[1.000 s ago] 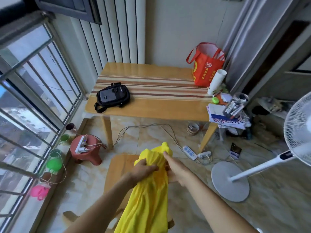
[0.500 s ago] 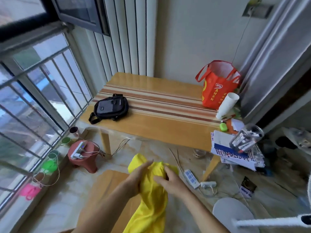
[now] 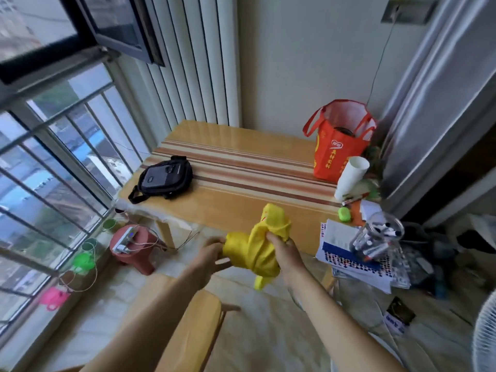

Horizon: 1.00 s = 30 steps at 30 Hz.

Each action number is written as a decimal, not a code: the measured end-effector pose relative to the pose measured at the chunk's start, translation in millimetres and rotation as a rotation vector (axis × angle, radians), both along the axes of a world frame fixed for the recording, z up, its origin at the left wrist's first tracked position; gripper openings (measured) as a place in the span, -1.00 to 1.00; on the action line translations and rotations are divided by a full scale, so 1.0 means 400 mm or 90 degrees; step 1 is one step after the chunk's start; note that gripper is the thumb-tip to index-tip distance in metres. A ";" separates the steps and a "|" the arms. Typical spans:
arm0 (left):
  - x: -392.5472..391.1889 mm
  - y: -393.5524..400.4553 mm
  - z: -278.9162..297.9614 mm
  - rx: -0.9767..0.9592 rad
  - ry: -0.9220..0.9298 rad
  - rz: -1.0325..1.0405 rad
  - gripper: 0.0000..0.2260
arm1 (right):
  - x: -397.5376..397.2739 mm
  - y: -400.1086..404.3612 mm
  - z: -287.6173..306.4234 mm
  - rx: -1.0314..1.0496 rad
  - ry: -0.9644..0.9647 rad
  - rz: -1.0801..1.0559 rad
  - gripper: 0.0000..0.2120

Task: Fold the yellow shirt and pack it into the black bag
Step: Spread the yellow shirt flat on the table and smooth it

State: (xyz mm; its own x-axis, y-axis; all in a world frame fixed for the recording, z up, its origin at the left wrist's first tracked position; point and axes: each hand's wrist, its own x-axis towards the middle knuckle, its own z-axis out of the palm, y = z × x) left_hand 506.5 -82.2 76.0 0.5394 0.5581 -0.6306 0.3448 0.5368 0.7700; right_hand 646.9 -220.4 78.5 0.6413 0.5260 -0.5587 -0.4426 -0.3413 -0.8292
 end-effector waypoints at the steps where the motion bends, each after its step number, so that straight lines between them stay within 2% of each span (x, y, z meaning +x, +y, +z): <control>1: 0.008 0.015 0.000 -0.040 0.031 -0.010 -0.82 | 0.018 0.015 0.021 0.020 0.034 0.007 -0.58; 4: 0.051 0.047 0.014 -0.182 0.017 -0.145 -0.66 | 0.073 0.071 0.072 0.055 0.103 0.044 -0.66; 6: 0.098 0.076 0.021 -0.164 -0.001 -0.136 -0.66 | 0.121 0.106 0.084 0.037 0.087 0.065 -0.77; 8: 0.150 0.125 0.012 -0.054 0.054 -0.027 -0.62 | 0.180 0.140 0.087 -0.053 -0.049 0.094 -0.87; 10: 0.189 0.203 0.001 0.065 0.109 0.072 -0.72 | 0.242 0.170 0.077 -0.207 -0.236 0.141 -0.78; 12: 0.227 0.290 -0.007 0.091 0.080 0.125 -0.78 | 0.303 0.199 0.052 -0.315 -0.369 0.160 -0.74; 17: 0.323 0.442 -0.016 0.239 0.072 0.069 -0.75 | 0.412 0.254 -0.018 -0.413 -0.554 0.153 -0.76; 20: 0.385 0.501 -0.030 0.307 0.115 0.023 -0.81 | 0.475 0.272 -0.049 -0.418 -0.595 0.198 -0.70; 24: 0.474 0.597 -0.066 0.372 0.220 0.029 -0.94 | 0.603 0.321 -0.108 -0.432 -0.576 0.204 -0.73; 28: 0.553 0.710 -0.120 0.356 0.320 0.064 -0.84 | 0.765 0.389 -0.175 -0.477 -0.540 0.204 -0.64; 30: 0.607 0.769 -0.123 0.362 0.324 0.095 -0.82 | 0.841 0.449 -0.187 -0.454 -0.564 0.191 -0.63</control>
State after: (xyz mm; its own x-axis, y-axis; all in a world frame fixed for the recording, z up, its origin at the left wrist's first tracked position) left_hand 749.5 225.4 26.6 0.1540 0.9140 -0.3754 0.6852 0.1750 0.7070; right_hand 983.3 -40.9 3.8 0.8570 0.4712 -0.2087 0.3705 -0.8448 -0.3860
